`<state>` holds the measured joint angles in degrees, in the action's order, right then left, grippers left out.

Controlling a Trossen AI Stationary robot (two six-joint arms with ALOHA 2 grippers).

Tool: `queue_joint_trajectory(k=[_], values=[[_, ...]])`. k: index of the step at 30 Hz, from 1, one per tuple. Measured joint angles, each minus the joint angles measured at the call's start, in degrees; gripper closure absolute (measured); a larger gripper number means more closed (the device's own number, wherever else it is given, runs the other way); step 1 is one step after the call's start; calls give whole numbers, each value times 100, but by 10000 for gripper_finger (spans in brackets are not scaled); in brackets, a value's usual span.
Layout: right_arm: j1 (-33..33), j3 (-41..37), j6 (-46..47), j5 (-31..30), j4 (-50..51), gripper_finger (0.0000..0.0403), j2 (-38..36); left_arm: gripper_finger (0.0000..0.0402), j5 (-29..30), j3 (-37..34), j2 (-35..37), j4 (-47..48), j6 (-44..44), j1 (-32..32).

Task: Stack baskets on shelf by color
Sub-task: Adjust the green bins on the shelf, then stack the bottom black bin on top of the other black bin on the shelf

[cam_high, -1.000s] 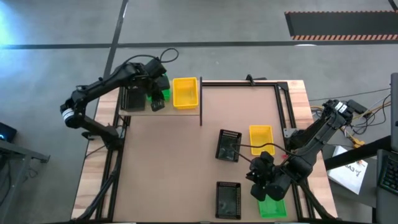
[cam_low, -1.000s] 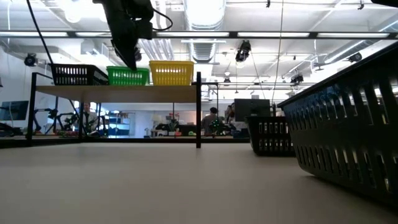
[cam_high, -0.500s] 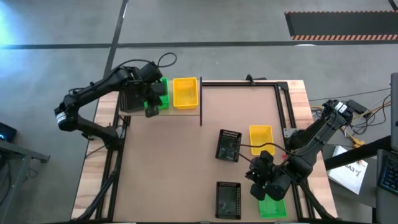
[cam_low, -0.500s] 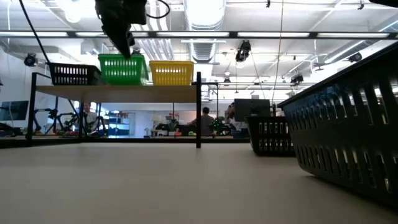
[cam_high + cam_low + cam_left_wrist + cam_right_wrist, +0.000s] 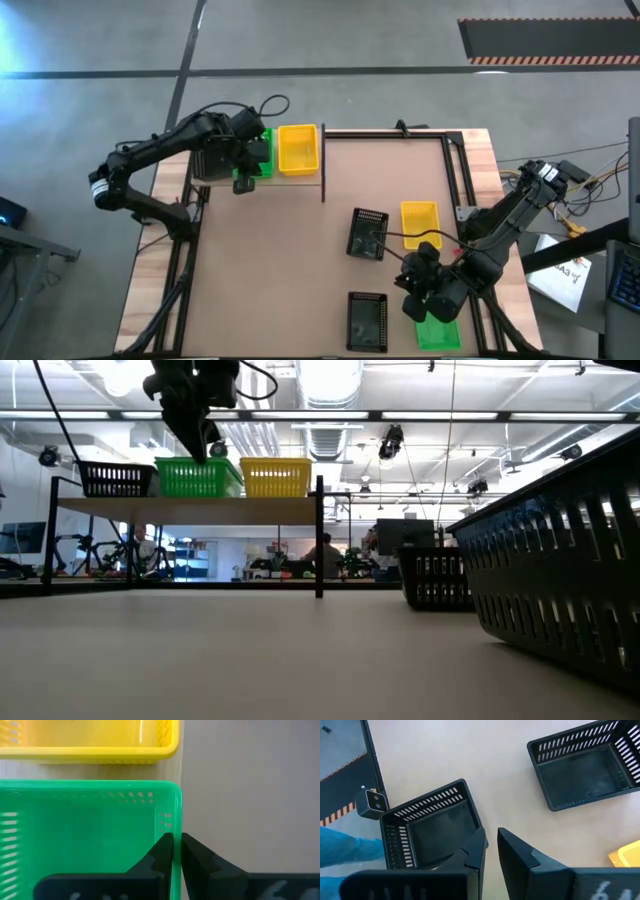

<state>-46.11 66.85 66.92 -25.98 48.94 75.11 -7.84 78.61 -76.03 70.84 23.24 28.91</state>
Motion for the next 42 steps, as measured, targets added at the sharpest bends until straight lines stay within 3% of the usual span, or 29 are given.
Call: queue_joint_trajectory(k=[7,10,17,23,29,34,42], values=[[1,0,-50,-49,-90,360,11,328,17,305,41,56,-30,2],[2,0,-688,-110,-529,360,156,287,17,514,139,75,-71,-4],[0,135,-1923,707,-1941,344,905,224,17,1130,434,69,-790,-16],[-2,795,-2161,1110,-2124,279,1779,219,30,1308,856,14,-1025,-263],[-24,1635,-2419,1487,-2083,231,2737,219,70,1294,1203,-43,-1394,-979],[-49,2211,-2224,1892,-1756,234,3446,219,94,1289,1310,-236,-1692,-1767],[-50,3056,-1748,1910,-470,271,4230,219,117,1285,1347,-286,-1964,-2733]])
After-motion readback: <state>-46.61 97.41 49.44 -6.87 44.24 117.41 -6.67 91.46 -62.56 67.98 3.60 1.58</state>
